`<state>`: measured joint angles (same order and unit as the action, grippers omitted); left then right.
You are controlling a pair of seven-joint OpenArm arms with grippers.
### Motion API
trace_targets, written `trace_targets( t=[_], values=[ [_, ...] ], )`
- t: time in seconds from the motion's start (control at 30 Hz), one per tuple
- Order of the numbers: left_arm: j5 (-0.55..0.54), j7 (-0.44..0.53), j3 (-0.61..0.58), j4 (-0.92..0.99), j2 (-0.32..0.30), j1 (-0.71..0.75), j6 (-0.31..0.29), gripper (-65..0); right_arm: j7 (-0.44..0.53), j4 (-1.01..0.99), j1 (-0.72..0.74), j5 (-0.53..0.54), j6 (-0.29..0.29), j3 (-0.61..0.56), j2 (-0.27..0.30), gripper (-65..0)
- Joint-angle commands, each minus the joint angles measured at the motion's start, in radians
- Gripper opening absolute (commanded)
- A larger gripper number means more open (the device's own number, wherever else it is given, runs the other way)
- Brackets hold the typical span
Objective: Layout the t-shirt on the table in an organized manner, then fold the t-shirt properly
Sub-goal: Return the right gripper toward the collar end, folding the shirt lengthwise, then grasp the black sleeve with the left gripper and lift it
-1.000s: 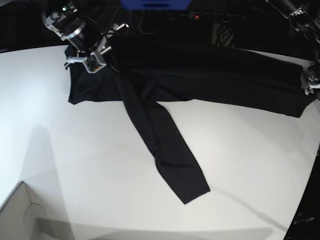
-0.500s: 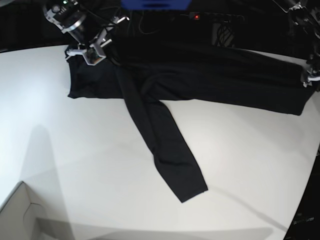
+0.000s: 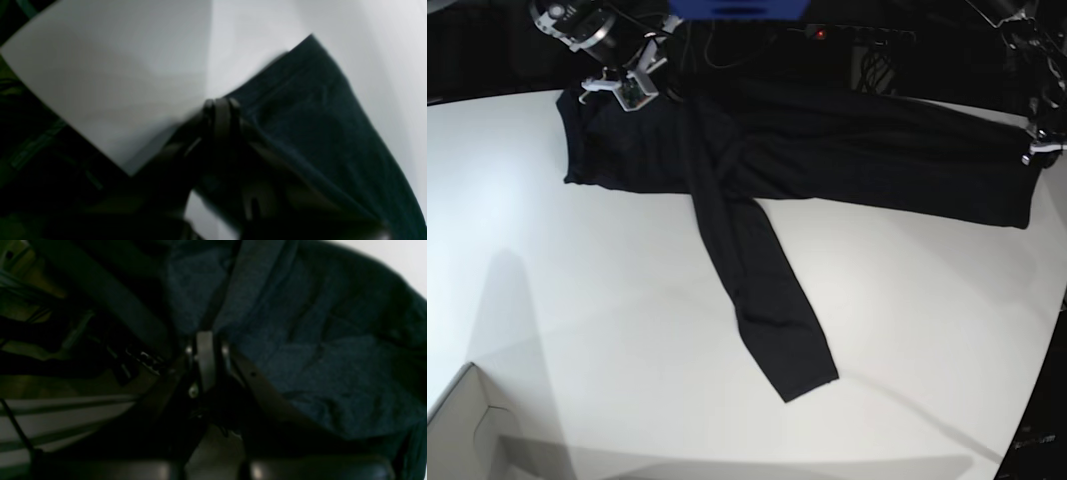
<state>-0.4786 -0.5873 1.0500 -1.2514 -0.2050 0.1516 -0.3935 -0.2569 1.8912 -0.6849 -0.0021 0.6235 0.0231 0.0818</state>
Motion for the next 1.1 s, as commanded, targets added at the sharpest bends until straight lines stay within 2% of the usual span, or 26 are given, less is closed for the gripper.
trace_targets(
  t=[0.0, 0.07, 0.2, 0.27, 0.33, 0.53, 0.73, 0.97, 1.07],
  values=[
    [-0.013, 0.017, 0.003, -0.014, -0.024, -0.004, -0.006, -64.4, 0.028, 0.014, -0.006, 0.017, -0.001, 0.001, 0.022, -65.0],
    [-0.013, 0.014, 0.003, -0.012, -0.024, -0.004, -0.006, -62.7, 0.020, 0.012, -0.006, 0.017, -0.001, -0.001, 0.043, -61.4],
    [-0.013, 0.013, 0.002, -0.018, -0.024, -0.002, -0.006, -49.1, 0.000, 0.020, -0.006, 0.017, -0.001, 0.007, 0.045, -49.6],
    [-0.013, 0.013, 0.002, -0.029, -0.020, 0.001, -0.006, -42.9, 0.001, 0.024, -0.008, 0.017, -0.001, 0.013, 0.045, -46.0],
    [-0.013, 0.013, 0.005, -0.043, -0.018, 0.003, -0.006, -39.6, 0.001, 0.052, -0.011, 0.018, -0.001, 0.030, 0.040, -44.5],
    [-0.013, 0.013, 0.008, -0.097, -0.018, 0.006, -0.006, -39.0, 0.001, 0.123, -0.008, 0.023, -0.003, 0.039, 0.039, -43.5],
    [-0.018, 0.013, 0.009, -0.176, -0.017, 0.007, -0.006, -38.9, 0.003, 0.123, 0.018, 0.023, -0.003, 0.039, 0.037, -38.5],
    [-0.165, 0.008, -0.006, -0.279, -0.018, 0.021, -0.006, -38.8, 0.001, 0.120, 0.061, 0.021, -0.003, 0.093, -0.027, -35.5],
    [-0.203, -0.052, -0.103, -0.328, -0.017, 0.018, -0.006, -38.8, -0.005, 0.118, 0.089, 0.021, -0.003, 0.153, -0.067, -35.5]
  ],
)
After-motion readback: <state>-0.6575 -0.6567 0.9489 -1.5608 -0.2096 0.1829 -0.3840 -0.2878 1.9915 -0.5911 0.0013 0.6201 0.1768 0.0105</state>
